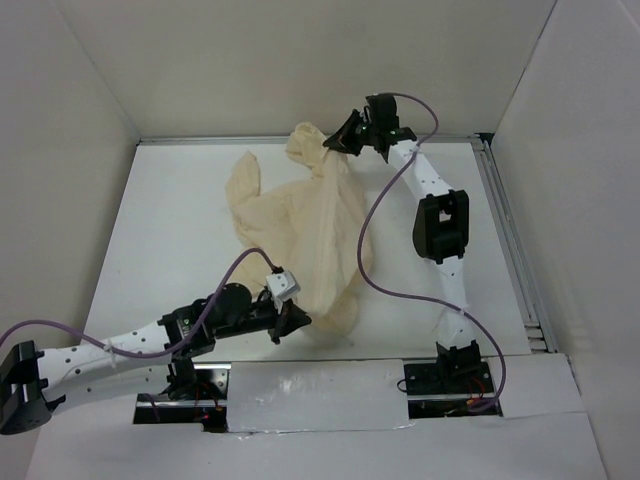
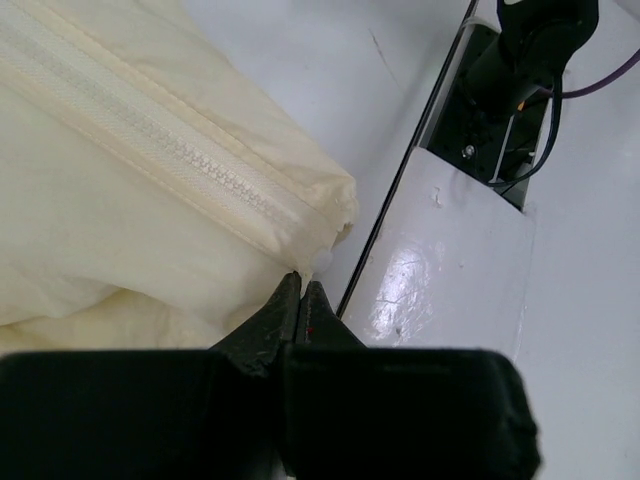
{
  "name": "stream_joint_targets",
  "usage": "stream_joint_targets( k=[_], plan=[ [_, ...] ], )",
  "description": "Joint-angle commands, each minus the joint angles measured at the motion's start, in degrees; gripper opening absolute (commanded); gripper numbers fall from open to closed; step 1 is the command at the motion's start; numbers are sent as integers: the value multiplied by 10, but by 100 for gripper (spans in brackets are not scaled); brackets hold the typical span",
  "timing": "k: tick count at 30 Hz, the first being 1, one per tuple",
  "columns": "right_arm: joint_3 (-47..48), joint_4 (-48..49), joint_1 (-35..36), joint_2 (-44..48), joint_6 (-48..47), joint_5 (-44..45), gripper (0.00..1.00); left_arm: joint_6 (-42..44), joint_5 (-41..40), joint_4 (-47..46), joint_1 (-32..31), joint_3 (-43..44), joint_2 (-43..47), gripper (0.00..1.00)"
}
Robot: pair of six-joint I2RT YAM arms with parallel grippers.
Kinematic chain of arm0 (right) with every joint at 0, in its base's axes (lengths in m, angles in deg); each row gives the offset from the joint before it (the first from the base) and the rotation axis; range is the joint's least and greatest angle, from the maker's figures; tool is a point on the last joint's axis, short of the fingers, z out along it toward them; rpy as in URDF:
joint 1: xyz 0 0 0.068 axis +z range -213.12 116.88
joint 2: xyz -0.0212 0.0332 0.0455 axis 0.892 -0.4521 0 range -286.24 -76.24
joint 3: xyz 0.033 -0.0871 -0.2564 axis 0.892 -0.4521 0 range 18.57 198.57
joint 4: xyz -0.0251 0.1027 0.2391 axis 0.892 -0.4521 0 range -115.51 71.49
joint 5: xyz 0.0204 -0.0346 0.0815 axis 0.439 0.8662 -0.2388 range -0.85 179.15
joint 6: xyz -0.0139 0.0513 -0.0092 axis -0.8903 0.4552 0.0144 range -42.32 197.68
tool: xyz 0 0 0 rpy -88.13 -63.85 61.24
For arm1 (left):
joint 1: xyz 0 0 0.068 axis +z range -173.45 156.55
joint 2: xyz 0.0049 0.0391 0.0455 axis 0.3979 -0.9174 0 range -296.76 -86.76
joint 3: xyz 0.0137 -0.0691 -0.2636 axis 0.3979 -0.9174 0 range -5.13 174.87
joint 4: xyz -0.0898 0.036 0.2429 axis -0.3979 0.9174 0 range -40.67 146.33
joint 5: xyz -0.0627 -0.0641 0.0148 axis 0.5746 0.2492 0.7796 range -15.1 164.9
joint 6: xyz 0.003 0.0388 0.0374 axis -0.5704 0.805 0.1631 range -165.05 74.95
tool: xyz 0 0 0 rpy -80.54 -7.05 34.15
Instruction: Zip up the jacket
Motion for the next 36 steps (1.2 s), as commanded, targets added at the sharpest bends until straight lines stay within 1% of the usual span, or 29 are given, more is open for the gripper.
stream_joint_targets(
  k=[1,4,6,7,8,9,10,11,12,13,15,16,17,18,19,20,21,22,24,25,26,27,28,29,30,32,33,35,36],
  plan=[
    [76,103,-26,-22,-34,100,0,-62,175,21,-26,-22,18,0],
    [64,122,-25,-22,-51,54,0,-70,156,20,-27,-25,4,0],
    [44,115,-20,-11,-79,-9,0,-84,136,22,-27,-19,-9,0],
    [30,109,-17,-2,-86,-25,6,-89,112,23,-25,-14,-15,4],
    [-6,104,-14,10,-113,-53,26,-103,98,27,-26,-4,-17,12],
    [-30,90,-10,40,-128,-61,36,-108,84,34,-25,1,-26,37],
    [-74,79,-7,57,-166,-68,46,-117,53,39,-26,7,-29,56],
    [-96,55,-6,74,-188,-88,62,-122,36,41,-25,22,-33,80],
    [-118,37,-2,111,-207,-86,68,-125,21,73,-24,32,-40,99],
    [-163,20,0,130,-253,-83,71,-140,-20,84,-22,40,-43,99],
    [-214,-7,0,195,-283,-60,75,-151,-49,104,-10,70,-54,99],
    [-289,0,-4,223,-291,-47,76,-165,-50,127,15,81,-58,99],
    [-323,24,-7,248,-290,-33,77,-176,-66,138,40,109,-73,99],
    [-355,33,-13,296,-290,-13,78,-189,-62,151,96,122,-83,99],
    [-403,35,-24,315,-292,0,79,-198,-58,167,125,135,-94,99],
    [-418,26,-28,332,-294,23,79,-210,-46,179,156,164,-122,99],
    [-429,21,-34,352,-305,72,79,-212,-39,188,212,182,-140,99],
    [-444,14,-41,356,-313,91,79,-214,-39,205,239,199,-160,99],
    [-426,-20,-45,342,-334,133,79,-191,-39,217,306,265,-231,99],
    [-414,-36,-46,331,-337,142,79,-179,-46,212,324,285,-258,99],
    [-403,-55,-47,309,-337,150,79,-163,-50,214,341,332,-317,99],
    [-393,-62,-47,298,-343,152,79,-148,-50,225,372,365,-347,99],
    [-370,-69,-48,284,-343,168,79,-127,-70,239,382,398,-379,99],
    [-355,-88,-48,256,-341,177,79,-110,-80,252,390,457,-432,99],
    [-337,-97,-49,241,-349,178,79,-92,-82,249,407,480,-456,99],
    [-291,-122,-52,192,-350,175,79,-24,-38,201,434,523,-506,99],
    [-259,-131,-53,179,-354,170,78,29,18,181,444,529,-517,99],
    [-232,-149,-52,141,-347,158,78,80,51,141,460,547,-554,99],
    [-220,-150,-52,134,-348,147,77,127,76,132,465,553,-566,99]
  ],
)
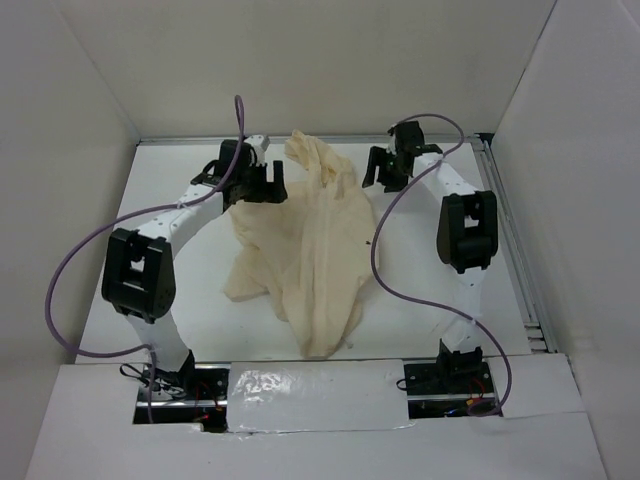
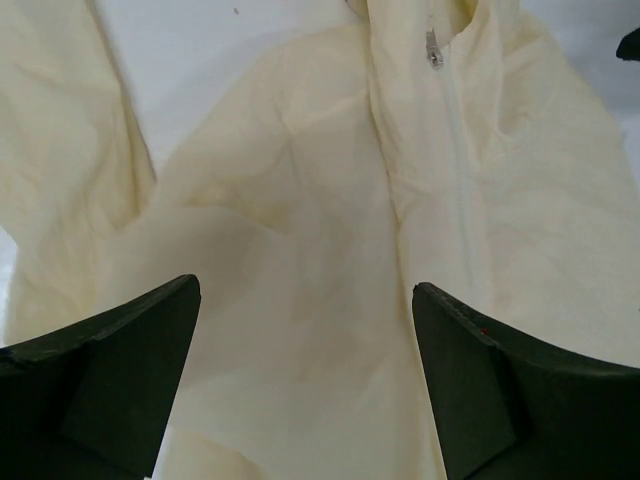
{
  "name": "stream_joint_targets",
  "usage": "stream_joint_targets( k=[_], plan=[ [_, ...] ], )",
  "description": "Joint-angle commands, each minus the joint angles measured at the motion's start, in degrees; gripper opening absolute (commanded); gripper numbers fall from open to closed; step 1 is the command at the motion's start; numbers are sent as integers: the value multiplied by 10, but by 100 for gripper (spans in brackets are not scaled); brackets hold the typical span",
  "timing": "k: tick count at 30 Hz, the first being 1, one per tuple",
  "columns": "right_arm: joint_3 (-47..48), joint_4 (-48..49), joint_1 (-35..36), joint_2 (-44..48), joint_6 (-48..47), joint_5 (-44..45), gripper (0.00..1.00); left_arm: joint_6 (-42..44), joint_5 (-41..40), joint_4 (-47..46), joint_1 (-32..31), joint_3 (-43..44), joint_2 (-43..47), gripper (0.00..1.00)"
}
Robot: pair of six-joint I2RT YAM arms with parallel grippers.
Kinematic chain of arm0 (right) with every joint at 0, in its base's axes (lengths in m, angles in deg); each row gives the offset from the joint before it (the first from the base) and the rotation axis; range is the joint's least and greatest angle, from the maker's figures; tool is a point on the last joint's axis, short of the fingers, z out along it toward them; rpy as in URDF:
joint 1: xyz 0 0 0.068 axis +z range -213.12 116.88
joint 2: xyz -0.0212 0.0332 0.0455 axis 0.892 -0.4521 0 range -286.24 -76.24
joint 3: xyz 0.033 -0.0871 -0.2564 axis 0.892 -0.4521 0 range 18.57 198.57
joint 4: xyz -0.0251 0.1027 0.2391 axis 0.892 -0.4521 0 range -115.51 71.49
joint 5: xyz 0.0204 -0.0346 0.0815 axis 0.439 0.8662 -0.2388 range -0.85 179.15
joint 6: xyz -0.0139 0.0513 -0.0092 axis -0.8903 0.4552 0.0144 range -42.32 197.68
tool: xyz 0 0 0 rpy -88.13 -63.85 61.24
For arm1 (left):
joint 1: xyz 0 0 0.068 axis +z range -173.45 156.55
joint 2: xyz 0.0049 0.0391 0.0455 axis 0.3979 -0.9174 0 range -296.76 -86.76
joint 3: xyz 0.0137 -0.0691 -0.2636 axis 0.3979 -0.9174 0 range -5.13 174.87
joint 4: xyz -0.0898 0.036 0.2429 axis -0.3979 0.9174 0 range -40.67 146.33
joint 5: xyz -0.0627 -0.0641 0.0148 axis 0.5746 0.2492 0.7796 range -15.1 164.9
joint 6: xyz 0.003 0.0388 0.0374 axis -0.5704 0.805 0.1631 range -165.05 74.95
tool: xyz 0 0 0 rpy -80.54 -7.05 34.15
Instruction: Zip up the jacket
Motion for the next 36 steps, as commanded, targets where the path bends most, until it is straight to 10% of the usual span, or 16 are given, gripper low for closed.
stream_joint_targets(
  k=[1,13,17,19,20,24,36],
  plan=[
    [53,-41,0,-32,-9,-11,77,155,83,-53,18,50,-56,99],
    [111,-51,12,-112,23,-72,72,244,153,-21,43,114,-193,90],
    [108,-51,19,-124,26,-101,50,227,179,-6,61,107,-193,43],
    [101,-45,19,-120,24,-122,32,221,180,0,69,102,-186,0],
    [87,-40,20,-113,22,-133,0,215,173,1,72,101,-180,0],
    [18,22,24,-7,35,-128,0,181,182,-28,81,71,-85,0],
    [-218,156,129,513,70,342,0,235,17,-74,-51,31,324,0]
  ],
)
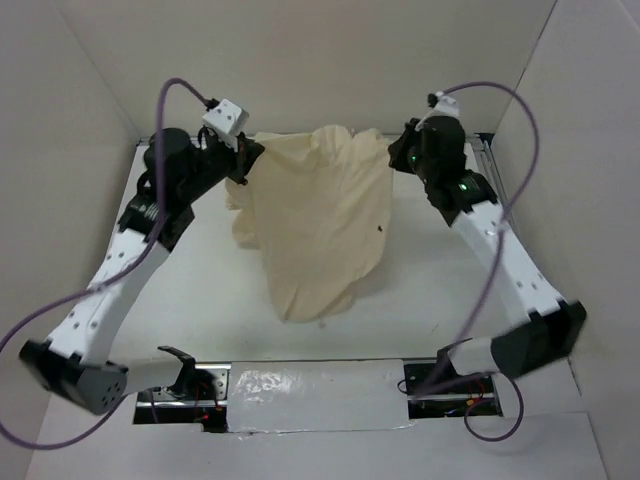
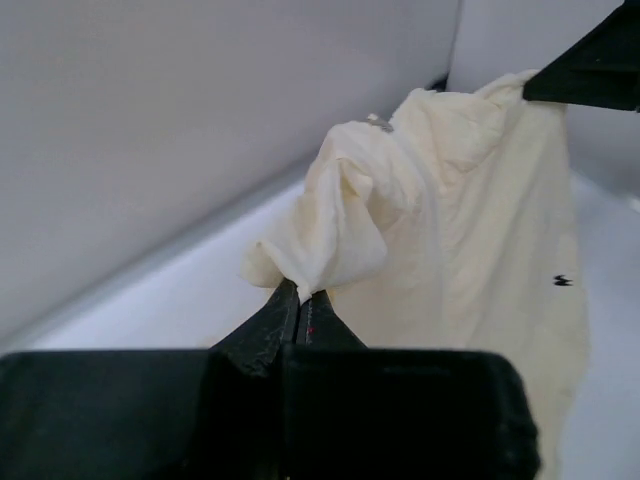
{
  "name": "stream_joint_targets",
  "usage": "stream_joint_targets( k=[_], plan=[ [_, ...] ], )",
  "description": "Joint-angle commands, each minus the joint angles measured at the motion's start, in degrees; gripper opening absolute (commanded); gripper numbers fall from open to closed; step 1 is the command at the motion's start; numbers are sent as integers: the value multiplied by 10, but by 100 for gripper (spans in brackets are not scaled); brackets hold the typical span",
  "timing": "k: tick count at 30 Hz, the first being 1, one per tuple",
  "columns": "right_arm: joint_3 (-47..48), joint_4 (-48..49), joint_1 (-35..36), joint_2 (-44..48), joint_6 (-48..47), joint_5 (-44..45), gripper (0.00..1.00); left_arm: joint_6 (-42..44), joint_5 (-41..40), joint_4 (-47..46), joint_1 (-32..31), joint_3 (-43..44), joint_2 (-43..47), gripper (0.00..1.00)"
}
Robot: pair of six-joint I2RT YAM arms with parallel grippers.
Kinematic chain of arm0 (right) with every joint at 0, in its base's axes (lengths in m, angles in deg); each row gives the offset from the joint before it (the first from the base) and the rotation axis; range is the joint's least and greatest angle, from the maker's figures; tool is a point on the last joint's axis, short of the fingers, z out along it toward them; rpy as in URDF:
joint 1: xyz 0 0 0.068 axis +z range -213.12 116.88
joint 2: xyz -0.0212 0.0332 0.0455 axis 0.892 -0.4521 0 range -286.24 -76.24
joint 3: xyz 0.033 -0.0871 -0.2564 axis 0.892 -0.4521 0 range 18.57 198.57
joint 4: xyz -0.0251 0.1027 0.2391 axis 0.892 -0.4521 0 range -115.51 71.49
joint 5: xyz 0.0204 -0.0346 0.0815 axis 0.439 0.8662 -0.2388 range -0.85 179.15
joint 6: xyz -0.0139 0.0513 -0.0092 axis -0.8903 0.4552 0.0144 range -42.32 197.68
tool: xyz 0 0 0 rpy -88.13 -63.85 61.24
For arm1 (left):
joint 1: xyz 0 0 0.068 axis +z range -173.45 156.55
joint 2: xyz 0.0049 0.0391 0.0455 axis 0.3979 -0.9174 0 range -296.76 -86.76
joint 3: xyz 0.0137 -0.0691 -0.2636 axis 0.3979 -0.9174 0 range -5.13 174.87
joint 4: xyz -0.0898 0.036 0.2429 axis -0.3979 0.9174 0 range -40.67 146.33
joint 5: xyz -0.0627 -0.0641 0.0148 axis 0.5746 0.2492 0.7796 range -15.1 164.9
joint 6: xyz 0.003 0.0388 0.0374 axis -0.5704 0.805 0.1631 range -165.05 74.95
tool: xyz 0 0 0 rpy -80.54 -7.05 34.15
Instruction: Zip up the jacket
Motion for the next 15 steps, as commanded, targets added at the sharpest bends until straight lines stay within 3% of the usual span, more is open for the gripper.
stream_joint_targets(
  k=[1,6,8,11,15],
  plan=[
    [-4,52,46,121,-18,170,0,27,-73,-13,-45,37,76,0],
    [91,-4,156,246,-91,264,0,19,-90,24,-94,120,171,0],
    [123,-21,190,274,-122,287,0,22,-62,30,-100,159,198,0],
    [202,-37,265,288,-159,295,0,20,-30,40,-100,212,216,0],
    [216,-9,347,269,-214,373,0,14,-6,61,-99,267,201,0]
  ],
)
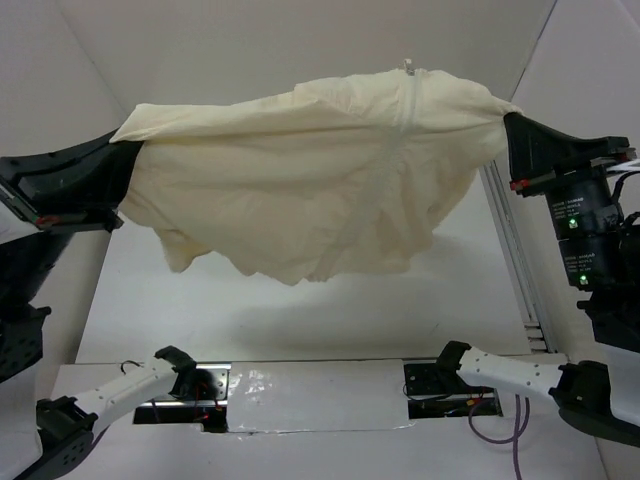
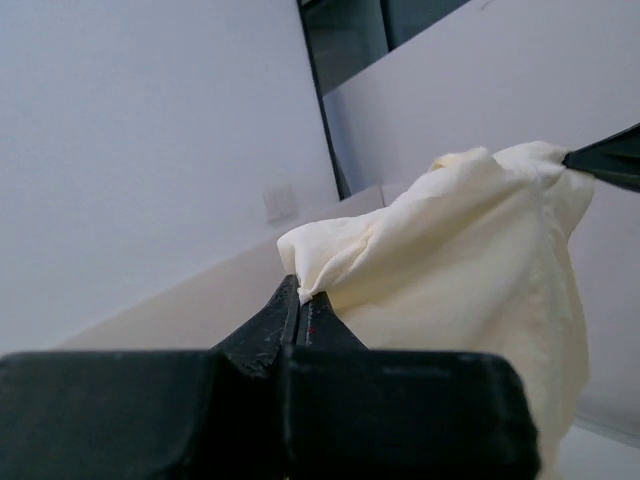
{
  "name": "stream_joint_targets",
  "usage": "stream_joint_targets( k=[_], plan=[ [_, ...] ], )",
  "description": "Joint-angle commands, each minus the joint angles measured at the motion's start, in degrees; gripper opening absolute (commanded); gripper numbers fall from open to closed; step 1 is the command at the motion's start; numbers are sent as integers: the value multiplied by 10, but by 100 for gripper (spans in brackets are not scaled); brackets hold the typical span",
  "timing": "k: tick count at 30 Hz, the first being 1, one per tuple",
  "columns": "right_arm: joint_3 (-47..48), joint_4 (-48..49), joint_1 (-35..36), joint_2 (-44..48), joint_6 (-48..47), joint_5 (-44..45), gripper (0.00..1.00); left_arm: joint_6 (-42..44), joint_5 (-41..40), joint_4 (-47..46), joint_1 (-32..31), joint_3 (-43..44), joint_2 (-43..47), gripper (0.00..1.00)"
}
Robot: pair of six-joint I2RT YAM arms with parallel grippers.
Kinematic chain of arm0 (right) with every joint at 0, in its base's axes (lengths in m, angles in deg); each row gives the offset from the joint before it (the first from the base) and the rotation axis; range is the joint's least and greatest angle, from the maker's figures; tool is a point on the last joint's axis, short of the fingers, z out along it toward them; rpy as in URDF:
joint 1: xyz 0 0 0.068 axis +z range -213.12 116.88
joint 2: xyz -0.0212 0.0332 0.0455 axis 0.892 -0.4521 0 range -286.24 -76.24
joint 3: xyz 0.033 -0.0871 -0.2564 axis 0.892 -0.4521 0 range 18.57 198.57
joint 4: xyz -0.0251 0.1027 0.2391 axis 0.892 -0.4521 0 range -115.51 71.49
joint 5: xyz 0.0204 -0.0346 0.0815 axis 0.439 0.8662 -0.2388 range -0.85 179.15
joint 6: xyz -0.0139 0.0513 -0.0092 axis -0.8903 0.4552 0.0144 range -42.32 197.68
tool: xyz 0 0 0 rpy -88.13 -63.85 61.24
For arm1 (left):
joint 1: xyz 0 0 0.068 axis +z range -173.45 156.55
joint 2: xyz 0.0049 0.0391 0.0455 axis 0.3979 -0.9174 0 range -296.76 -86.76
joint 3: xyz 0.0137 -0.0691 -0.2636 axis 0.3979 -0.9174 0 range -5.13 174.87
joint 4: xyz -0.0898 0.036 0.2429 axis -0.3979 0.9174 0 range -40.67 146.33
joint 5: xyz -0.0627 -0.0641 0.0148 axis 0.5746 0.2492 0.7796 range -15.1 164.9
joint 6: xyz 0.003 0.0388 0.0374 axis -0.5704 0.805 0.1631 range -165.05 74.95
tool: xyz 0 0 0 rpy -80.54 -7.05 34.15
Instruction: Zip up the jacket
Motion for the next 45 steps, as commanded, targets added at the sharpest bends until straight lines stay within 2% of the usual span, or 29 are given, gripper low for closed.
stream_joint_targets(
  k=[1,3,5,6,7,8,9,11,13,15,16,18,19,20,21,23,24,25,26,27,30,33,34,42,45],
  plan=[
    [-8,10,67,-35,-80,111,0,-2,0,9,-1,22,-25,0],
    [-29,37,87,-72,-108,199,0,-5,-31,11,-1,-4,-41,0],
    [-25,2,57,-109,-49,215,0,-4,-108,-6,1,-64,-71,0],
    [-14,-78,-7,-147,36,175,0,-7,-111,-12,5,-86,-96,0],
    [-14,-99,-48,-164,69,122,0,-46,-137,-11,35,-107,-108,0],
    [-34,-105,-82,-176,88,76,0,-68,-120,-8,64,-156,-121,0],
    [-107,-61,-129,-190,109,28,0,-123,-53,-17,134,-187,-147,0],
    [-168,-23,-164,-206,131,-6,0,-169,25,-25,204,-266,-180,0],
    [-240,20,-208,-246,166,-91,0,-195,50,-77,249,-311,-242,0],
    [-297,94,-239,-303,173,-162,0,-178,36,-120,254,-352,-315,0],
    [-302,108,-247,-354,177,-175,0,-167,62,-159,254,-362,-345,0],
    [-296,142,-258,-406,168,-208,9,-159,78,-169,255,-351,-429,16],
    [-291,151,-269,-450,163,-215,23,-160,72,-159,256,-327,-482,32],
    [-283,154,-273,-469,161,-217,31,-166,60,-150,257,-312,-508,35],
    [-260,148,-277,-482,161,-226,46,-167,57,-142,259,-296,-526,37],
    [-244,144,-287,-491,162,-245,59,-176,60,-114,265,-259,-556,47],
    [-248,150,-290,-487,161,-261,70,-179,66,-116,268,-253,-554,49],
    [-251,155,-292,-468,158,-263,75,-182,70,-123,270,-255,-541,67],
    [-251,150,-292,-458,158,-265,80,-178,84,-127,272,-254,-531,99],
    [-249,141,-295,-450,158,-267,99,-180,80,-123,270,-248,-524,99],
    [-271,124,-300,-403,170,-268,100,-207,38,-63,265,-216,-488,99],
    [-334,125,-312,-321,197,-265,100,-220,40,-18,266,-220,-430,99],
    [-345,103,-317,-279,217,-252,100,-222,46,-10,265,-229,-386,99],
    [-442,-37,-308,-53,264,-103,100,-316,55,39,250,-417,-94,99],
    [-478,-58,-312,25,269,-83,100,-326,63,55,242,-450,-39,99]
  ],
)
